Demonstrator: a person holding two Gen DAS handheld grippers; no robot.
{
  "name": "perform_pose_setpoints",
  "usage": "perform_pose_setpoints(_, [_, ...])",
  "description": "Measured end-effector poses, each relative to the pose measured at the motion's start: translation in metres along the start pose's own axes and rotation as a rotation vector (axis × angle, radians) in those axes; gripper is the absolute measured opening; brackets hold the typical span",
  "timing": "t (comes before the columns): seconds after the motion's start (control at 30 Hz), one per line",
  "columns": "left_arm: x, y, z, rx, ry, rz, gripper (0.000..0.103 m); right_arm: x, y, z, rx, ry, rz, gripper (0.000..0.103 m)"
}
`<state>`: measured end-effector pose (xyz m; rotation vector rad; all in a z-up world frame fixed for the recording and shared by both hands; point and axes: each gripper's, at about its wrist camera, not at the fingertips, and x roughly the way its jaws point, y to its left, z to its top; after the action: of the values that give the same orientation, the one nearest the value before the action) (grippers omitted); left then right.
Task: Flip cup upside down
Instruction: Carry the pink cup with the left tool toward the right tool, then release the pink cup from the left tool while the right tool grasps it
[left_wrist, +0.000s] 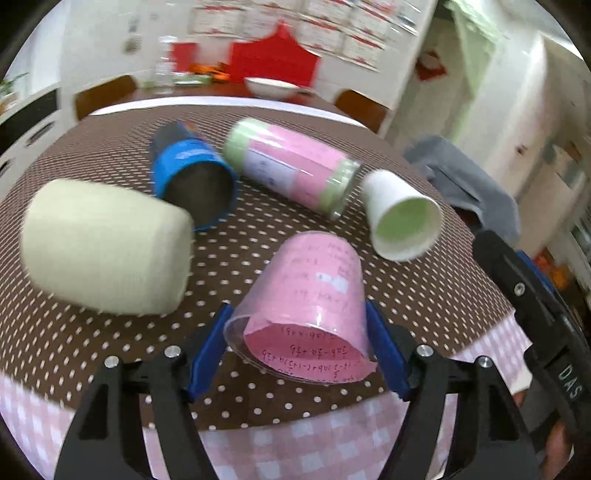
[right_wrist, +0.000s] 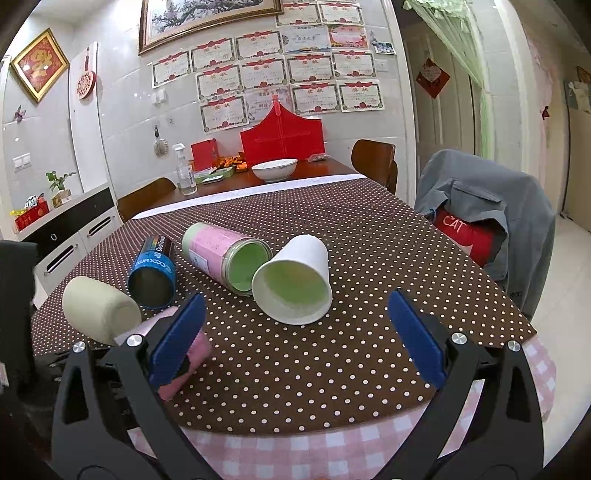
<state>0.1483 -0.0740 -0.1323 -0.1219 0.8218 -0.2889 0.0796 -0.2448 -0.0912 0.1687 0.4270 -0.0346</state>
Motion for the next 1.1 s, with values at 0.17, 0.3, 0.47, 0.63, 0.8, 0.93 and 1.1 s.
perform_pose_setpoints(0.17, [-0.003,-0.002,-0.001,-0.056,-0.061,0.096,0.071,0.008,0.005,0.002,-0.018,0.014,-0.003,0.097])
perform_pose_setpoints(0.3, [-0.001,-0.001,-0.001,-0.096,-0.077,0.142,0.071,0.013,0.008,0.004,-0.025,0.030,0.001,0.097])
perform_pose_setpoints(0.47, [0.000,0.001,0.001,-0.105,-0.057,0.132,0.074,0.016,0.012,0.005,-0.034,0.038,0.005,0.097])
perform_pose_setpoints(0.63, [-0.003,0.002,0.003,-0.064,-0.021,0.112,0.082,0.013,0.016,0.008,-0.036,0.034,0.018,0.097])
perform_pose_setpoints(0.8, [-0.007,0.007,0.000,-0.029,0.013,0.050,0.088,0.008,0.022,0.010,-0.046,0.029,0.024,0.097])
perform_pose_setpoints(0.93, [-0.010,0.014,-0.002,-0.011,0.060,-0.025,0.088,0.005,0.026,0.012,-0.045,0.034,0.035,0.097])
perform_pose_setpoints(1.1, [-0.028,0.027,-0.003,0.009,0.049,-0.074,0.088,0.000,0.033,0.016,-0.048,0.047,0.039,0.097])
